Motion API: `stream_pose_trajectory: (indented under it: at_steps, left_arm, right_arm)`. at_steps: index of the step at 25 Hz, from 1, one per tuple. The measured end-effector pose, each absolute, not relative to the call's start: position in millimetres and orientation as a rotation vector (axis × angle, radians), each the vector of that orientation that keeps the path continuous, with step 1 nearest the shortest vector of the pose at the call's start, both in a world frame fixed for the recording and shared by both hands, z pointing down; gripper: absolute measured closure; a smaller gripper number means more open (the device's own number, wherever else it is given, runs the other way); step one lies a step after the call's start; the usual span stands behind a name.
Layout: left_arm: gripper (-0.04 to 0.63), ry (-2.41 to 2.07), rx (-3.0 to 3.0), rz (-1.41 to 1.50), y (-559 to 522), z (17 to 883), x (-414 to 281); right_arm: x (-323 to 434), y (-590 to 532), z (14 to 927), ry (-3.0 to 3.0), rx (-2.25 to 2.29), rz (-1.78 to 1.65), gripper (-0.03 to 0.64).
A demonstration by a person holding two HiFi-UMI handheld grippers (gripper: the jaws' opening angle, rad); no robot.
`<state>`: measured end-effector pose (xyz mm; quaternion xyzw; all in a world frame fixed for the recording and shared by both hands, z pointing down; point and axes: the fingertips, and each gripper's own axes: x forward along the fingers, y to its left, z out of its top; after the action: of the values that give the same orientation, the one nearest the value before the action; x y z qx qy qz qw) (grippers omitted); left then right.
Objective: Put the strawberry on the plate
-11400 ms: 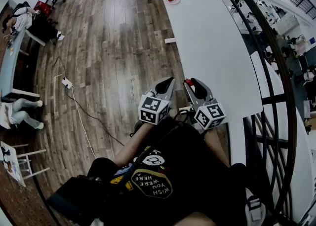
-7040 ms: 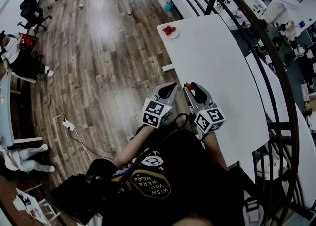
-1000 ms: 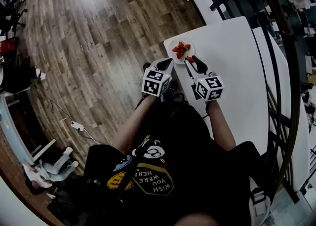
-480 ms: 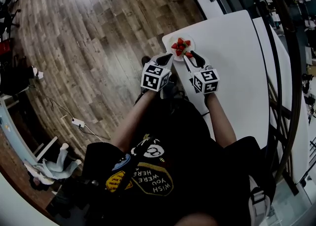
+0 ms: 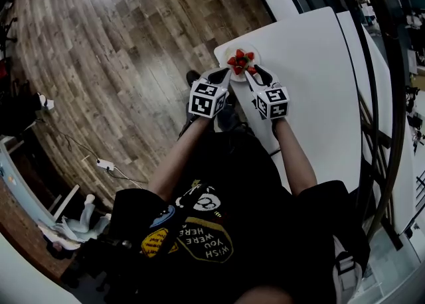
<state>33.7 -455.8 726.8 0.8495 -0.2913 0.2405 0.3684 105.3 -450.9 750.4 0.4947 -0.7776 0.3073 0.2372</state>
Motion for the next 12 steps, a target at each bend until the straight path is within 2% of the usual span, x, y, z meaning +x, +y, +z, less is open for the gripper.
stream_pose_trajectory:
  at_steps: [12]
  left_arm:
    - [0.594, -0.703, 2.15, 0.633, -462.3, 739.2, 28.8]
  right_arm:
    - [110.9, -453.8, 794.0, -2.019, 1.321, 0.803, 0.47]
